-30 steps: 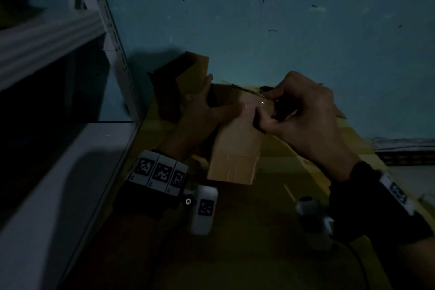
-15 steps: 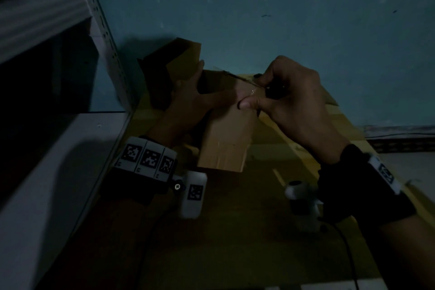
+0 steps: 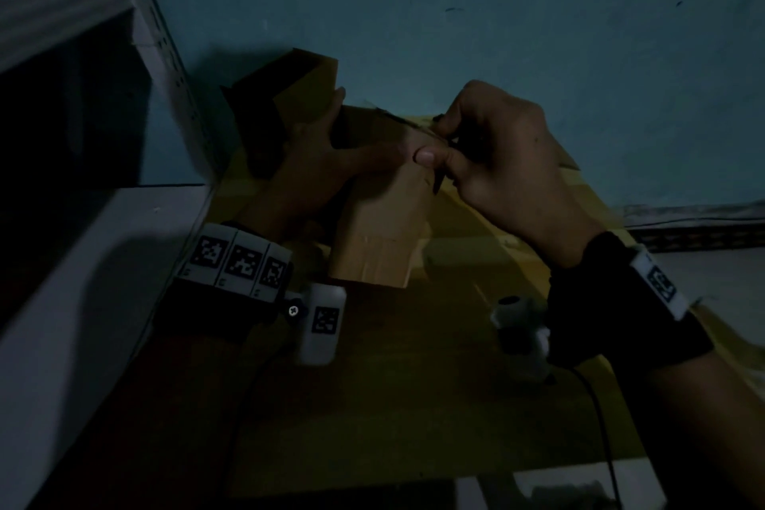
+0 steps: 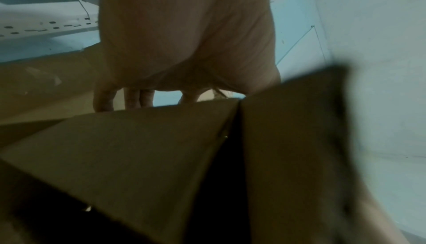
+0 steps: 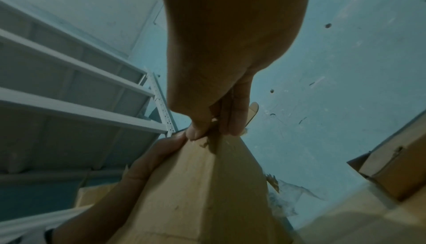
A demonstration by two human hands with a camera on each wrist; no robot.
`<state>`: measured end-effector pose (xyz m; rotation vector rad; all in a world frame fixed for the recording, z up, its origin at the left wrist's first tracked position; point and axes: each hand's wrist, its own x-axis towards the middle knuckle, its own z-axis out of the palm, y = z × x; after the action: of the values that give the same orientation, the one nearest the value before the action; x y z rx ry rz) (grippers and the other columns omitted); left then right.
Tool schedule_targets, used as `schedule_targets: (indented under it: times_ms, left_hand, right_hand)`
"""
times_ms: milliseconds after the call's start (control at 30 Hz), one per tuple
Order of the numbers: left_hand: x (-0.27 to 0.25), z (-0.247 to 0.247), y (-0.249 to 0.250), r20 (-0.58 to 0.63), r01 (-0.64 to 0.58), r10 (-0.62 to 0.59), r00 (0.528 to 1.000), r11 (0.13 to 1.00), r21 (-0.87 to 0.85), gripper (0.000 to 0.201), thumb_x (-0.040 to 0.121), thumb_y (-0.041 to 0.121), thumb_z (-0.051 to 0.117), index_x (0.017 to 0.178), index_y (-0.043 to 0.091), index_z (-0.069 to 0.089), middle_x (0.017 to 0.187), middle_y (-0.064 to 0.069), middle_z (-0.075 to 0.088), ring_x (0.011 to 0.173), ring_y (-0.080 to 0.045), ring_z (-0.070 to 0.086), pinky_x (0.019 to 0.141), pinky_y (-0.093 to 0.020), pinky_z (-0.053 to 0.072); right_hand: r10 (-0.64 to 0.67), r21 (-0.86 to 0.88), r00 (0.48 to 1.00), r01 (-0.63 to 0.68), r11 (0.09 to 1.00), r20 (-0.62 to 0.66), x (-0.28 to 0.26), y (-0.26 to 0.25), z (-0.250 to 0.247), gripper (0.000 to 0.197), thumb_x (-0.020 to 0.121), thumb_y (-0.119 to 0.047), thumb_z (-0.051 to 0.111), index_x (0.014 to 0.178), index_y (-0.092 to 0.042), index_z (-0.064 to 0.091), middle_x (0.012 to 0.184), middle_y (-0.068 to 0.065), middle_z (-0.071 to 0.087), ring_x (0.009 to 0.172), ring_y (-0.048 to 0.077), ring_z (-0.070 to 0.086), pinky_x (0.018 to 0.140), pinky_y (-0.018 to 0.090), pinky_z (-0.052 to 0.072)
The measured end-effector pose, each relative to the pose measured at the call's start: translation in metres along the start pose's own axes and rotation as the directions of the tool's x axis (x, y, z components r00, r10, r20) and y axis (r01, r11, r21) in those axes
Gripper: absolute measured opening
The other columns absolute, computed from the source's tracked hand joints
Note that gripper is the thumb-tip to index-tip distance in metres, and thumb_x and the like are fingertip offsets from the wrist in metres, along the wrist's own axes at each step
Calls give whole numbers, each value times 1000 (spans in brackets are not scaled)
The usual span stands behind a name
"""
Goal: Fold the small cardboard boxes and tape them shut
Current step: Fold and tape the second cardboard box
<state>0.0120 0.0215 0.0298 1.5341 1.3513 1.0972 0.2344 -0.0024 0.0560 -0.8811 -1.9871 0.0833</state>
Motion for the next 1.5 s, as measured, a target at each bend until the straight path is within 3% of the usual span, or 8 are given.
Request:
schedule_targets:
  times_ms: [67, 133, 300, 633, 833, 1000, 1200, 1500]
  left_hand:
    - [1, -2, 0, -8, 1, -1, 1000, 1000, -2, 116, 46, 74, 85, 146, 46, 33, 148, -6, 43, 127, -32, 51, 99, -55, 48]
    - [1, -3, -1, -10, 10, -10, 1000, 1000, -7, 117, 47, 73, 85, 147, 42, 33, 146, -6, 45, 125, -31, 53, 98, -52, 50]
    - [1, -3, -1, -13, 23, -23, 1000, 1000, -5, 113, 50, 73, 84, 146, 44, 33, 149, -5, 41, 128, -30, 50, 100, -53, 47]
    - [-2, -1, 3, -35, 10, -11, 999, 1000, -14, 119, 49, 72, 83, 150, 41, 28, 147, -4, 43, 127, -27, 51, 100, -51, 48]
    - [-7, 2, 7, -54, 11, -10, 998, 1000, 17, 129, 39, 81, 78, 151, 36, 30, 148, -7, 41, 127, -28, 49, 101, -51, 47]
    - [-8, -2, 9, -19, 42, -42, 999, 999, 11, 119, 45, 75, 83, 147, 38, 35, 147, -6, 43, 126, -28, 52, 99, -52, 49]
    - [-10, -1, 13, -20, 52, -52, 998, 999, 1, 123, 42, 76, 83, 148, 41, 33, 148, -6, 41, 127, -31, 50, 101, -53, 47]
    - [-23, 0, 25, -6, 29, -29, 1000, 999, -37, 120, 53, 66, 83, 153, 31, 26, 147, -3, 44, 126, -23, 52, 99, -45, 50]
  right_hand:
    - [-32, -31, 999, 33, 999, 30, 1, -2, -1, 40, 76, -35, 85, 85, -5, 61, 83, 2, 58, 70, 14, 51, 61, 21, 39]
    - [-39, -38, 998, 41, 998, 55, 3, -4, -2, 44, 73, -39, 85, 86, -4, 61, 85, 7, 61, 71, 20, 56, 60, 31, 45]
    - [-27, 16, 999, 26, 1000, 45, 4, -4, -3, 33, 79, -30, 80, 84, -3, 62, 83, 9, 63, 70, 24, 61, 60, 45, 50]
    - [-32, -40, 1000, 32, 999, 0, 4, -5, 2, 26, 75, -22, 77, 80, -4, 59, 78, 5, 56, 66, 18, 52, 57, 36, 42]
    - [-30, -116, 999, 26, 993, -31, 2, -7, 4, 19, 75, -20, 71, 78, -5, 60, 76, 1, 53, 64, 17, 52, 56, 29, 40]
    - [-52, -66, 998, 51, 997, -24, 2, -7, 3, 25, 79, -23, 73, 78, -3, 59, 75, 6, 55, 65, 19, 52, 57, 37, 42]
    - [-5, -20, 1000, 5, 1000, -9, 2, -14, 3, 51, 77, -51, 81, 79, -5, 59, 80, 6, 58, 70, 19, 54, 59, 36, 44]
    - [17, -37, 1000, -17, 999, 8, 3, -7, 3, 31, 86, -35, 76, 86, -6, 64, 84, 4, 59, 74, 17, 56, 63, 34, 46]
